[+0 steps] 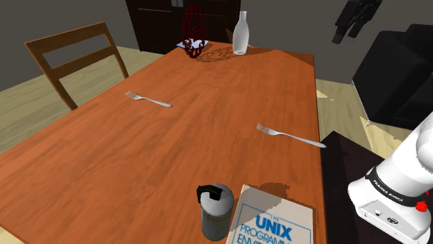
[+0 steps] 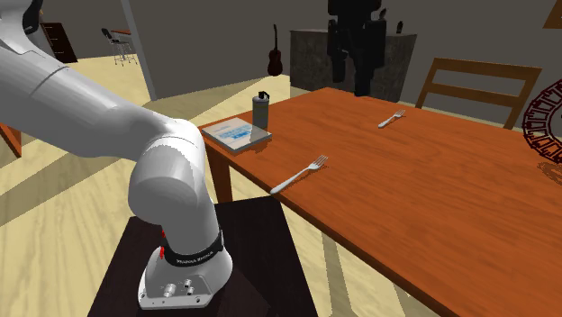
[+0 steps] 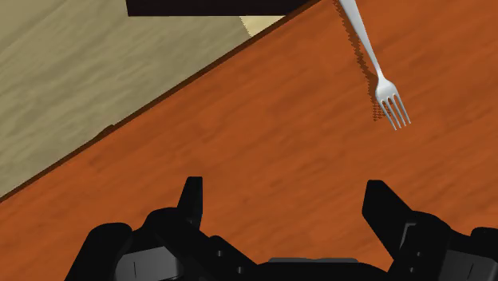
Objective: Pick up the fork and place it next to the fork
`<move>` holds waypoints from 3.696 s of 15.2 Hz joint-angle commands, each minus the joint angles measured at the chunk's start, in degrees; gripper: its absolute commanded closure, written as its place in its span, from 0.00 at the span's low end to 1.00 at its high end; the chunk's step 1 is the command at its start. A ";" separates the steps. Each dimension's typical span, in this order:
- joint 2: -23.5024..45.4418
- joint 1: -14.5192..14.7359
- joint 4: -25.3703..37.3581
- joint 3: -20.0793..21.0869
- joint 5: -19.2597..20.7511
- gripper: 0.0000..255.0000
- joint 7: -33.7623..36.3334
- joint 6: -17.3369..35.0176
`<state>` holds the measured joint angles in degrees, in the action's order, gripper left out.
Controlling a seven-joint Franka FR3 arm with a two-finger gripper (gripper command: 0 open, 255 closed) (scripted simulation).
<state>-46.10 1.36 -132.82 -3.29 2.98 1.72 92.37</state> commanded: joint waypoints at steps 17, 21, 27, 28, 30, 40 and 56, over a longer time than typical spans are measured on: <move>5.79 9.72 -21.21 8.38 -6.64 0.00 0.47 26.36; 10.47 12.52 -24.37 10.81 -8.42 0.00 0.60 34.12; 17.45 14.97 -27.01 13.34 -9.95 0.00 0.79 43.70; 18.18 14.95 -27.33 13.43 -9.97 0.00 0.80 44.75; 19.72 14.90 -27.93 13.61 -10.00 0.00 0.84 46.88; 21.82 14.81 -28.60 13.86 -9.99 0.00 0.90 49.64; 17.69 14.98 -26.44 13.27 -9.82 1.00 0.87 43.37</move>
<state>-27.82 16.34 -159.67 10.07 -6.88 2.62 136.79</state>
